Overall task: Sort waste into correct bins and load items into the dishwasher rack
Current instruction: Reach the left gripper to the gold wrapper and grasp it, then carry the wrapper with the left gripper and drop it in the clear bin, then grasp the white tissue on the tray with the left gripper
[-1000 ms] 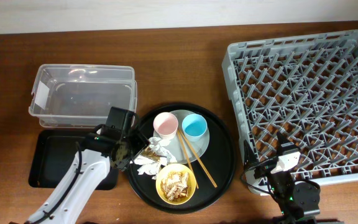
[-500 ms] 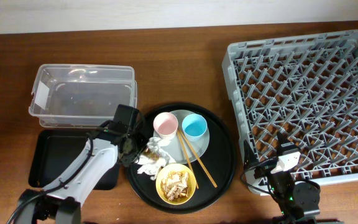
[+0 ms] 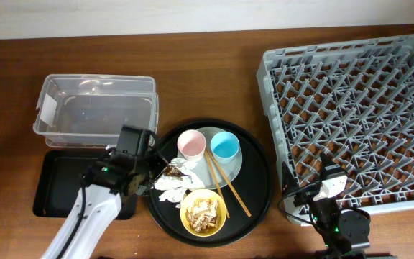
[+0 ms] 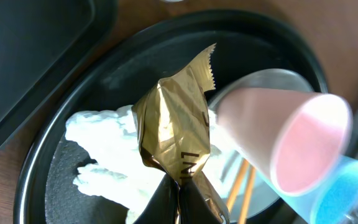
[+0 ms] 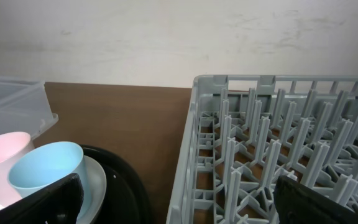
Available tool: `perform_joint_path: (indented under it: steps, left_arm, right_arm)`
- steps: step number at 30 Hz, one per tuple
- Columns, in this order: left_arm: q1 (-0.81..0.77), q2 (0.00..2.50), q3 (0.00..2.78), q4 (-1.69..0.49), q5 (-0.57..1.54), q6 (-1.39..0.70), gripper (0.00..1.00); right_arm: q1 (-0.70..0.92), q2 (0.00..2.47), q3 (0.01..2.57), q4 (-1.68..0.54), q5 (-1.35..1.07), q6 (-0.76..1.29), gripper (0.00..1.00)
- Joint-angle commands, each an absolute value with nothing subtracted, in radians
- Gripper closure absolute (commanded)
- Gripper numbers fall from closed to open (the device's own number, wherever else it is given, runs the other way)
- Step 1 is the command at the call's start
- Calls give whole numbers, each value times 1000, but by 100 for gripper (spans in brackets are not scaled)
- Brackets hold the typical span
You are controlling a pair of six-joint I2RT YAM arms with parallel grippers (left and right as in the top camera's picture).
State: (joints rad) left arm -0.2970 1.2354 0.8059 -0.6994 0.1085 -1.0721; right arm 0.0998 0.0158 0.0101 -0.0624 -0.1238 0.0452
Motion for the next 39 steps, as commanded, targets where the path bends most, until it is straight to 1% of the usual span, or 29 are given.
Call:
perform_joint_path:
  steps: [1, 2, 3, 4, 6, 8, 11, 14, 15, 16, 17, 19, 20, 22, 24, 25, 26, 27, 28, 30, 32, 34, 35, 37, 39]
  left_arm:
    - [-287, 1150, 839, -664, 115, -878, 99]
    - [-258, 1132, 886, -652, 112, -792, 100]
    - [-199, 1126, 963, -652, 105, -727, 100]
    - [-148, 1131, 1014, -652, 105, -696, 100]
    - [-5, 1158, 1106, -630, 105, -679, 100]
    - [99, 1213, 1116, -550, 109, -680, 99]
    - [163, 1374, 1116, -485, 108, -679, 99]
    - [163, 1557, 1116, -383, 109, -679, 99]
    - [163, 1584, 1116, -364, 109, -679, 81]
    - [163, 1608, 1116, -350, 108, -679, 45]
    - [163, 1614, 1117, -331, 109, -675, 25]
    - [163, 1592, 1137, -325, 118, -624, 18]
    - [162, 1571, 1155, -341, 158, -587, 13]
    - [144, 1509, 1178, -439, 232, -578, 13]
    - [104, 1443, 1179, -582, 240, -577, 13]
    - [39, 1389, 1179, -723, 240, -554, 13]
    - [-14, 1365, 1179, -795, 240, -535, 13]
    - [-83, 1345, 1179, -862, 240, -510, 14]
    - [-201, 1332, 1179, -959, 226, -495, 14]
    - [-372, 1332, 1178, -1085, 142, -495, 14]
    - [-532, 1333, 1172, -1143, 28, -496, 13]
    - [-648, 1333, 1154, -1145, -66, -526, 13]
    - [-703, 1333, 1135, -1145, -131, -590, 8]
    - [-731, 1333, 1099, -1130, -155, -626, 8]
    - [-728, 1333, 1061, -1111, -154, -660, 8]
  right_arm:
    - [107, 9, 6, -68, -122, 42, 1]
    - [107, 9, 6, -68, -122, 42, 1]
    - [107, 9, 6, -68, -122, 42, 1]
    - [107, 9, 6, -68, -122, 42, 1]
    - [107, 9, 6, -68, -122, 42, 1]
    - [107, 9, 6, -68, -122, 42, 1]
    - [107, 9, 6, -68, -122, 42, 1]
    - [107, 9, 6, -68, -122, 42, 1]
    - [107, 9, 6, -68, -122, 42, 1]
    - [107, 9, 6, -68, -122, 42, 1]
    - [107, 9, 6, -68, -122, 42, 1]
    - [107, 9, 6, -68, -122, 42, 1]
    - [107, 9, 6, -68, -122, 42, 1]
    - [107, 9, 6, -68, -122, 42, 1]
    - [107, 9, 6, -68, -122, 42, 1]
    - [107, 9, 6, -68, -122, 42, 1]
    - [107, 9, 6, -68, -122, 42, 1]
    - [107, 9, 6, -68, -122, 42, 1]
    - [107, 9, 6, -68, -122, 42, 1]
    - [107, 9, 6, -68, -122, 42, 2]
    - [107, 9, 6, -68, -122, 42, 1]
    - [107, 9, 6, -68, -122, 42, 1]
    - [107, 9, 6, -68, -122, 42, 2]
    - [107, 9, 6, -68, -122, 42, 1]
    - [107, 9, 6, -68, -122, 42, 1]
